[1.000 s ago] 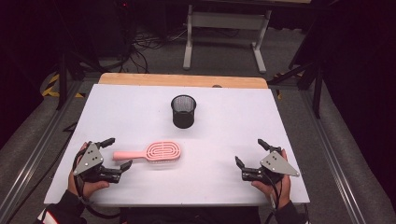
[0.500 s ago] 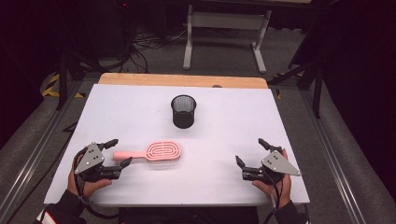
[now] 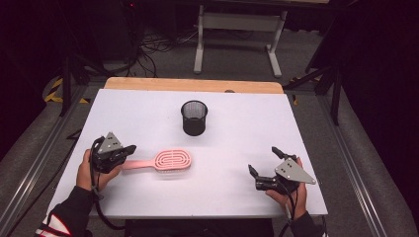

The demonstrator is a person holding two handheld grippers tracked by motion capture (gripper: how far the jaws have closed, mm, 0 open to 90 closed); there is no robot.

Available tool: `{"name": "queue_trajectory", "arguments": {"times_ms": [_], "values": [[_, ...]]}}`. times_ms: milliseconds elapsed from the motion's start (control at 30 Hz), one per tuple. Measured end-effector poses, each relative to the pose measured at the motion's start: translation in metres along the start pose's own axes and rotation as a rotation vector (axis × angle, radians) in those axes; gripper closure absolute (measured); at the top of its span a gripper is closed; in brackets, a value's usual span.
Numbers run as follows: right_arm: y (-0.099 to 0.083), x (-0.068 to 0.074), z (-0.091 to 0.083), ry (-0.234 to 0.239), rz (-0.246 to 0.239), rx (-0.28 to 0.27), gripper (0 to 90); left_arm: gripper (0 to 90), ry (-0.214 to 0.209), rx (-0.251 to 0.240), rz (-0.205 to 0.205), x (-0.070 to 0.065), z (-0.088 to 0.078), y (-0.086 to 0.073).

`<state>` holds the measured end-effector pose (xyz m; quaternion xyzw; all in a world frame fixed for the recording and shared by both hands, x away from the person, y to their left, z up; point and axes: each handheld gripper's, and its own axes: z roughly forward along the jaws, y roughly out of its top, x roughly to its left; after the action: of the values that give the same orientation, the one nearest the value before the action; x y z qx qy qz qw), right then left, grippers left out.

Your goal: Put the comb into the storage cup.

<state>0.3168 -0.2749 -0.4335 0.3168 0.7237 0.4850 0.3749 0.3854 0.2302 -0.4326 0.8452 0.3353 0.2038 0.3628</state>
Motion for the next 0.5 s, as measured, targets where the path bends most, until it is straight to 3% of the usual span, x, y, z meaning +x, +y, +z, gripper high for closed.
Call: {"name": "queue_trajectory", "arguments": {"times_ms": [67, 267, 500], "values": [[0.000, 0.000, 0.001, 0.003, 0.001, 0.004, 5.1, 90.0, -0.013, 0.032, -0.013, 0.001, 0.004, -0.001], [-0.001, -0.001, 0.002, 0.008, 0.001, 0.010, 5.1, 90.0, -0.027, 0.118, -0.004, 0.000, 0.016, -0.005], [-0.002, -0.003, 0.001, 0.025, 0.020, 0.005, 5.2, 90.0, -0.044, 0.147, 0.009, -0.003, 0.018, -0.008]]}}
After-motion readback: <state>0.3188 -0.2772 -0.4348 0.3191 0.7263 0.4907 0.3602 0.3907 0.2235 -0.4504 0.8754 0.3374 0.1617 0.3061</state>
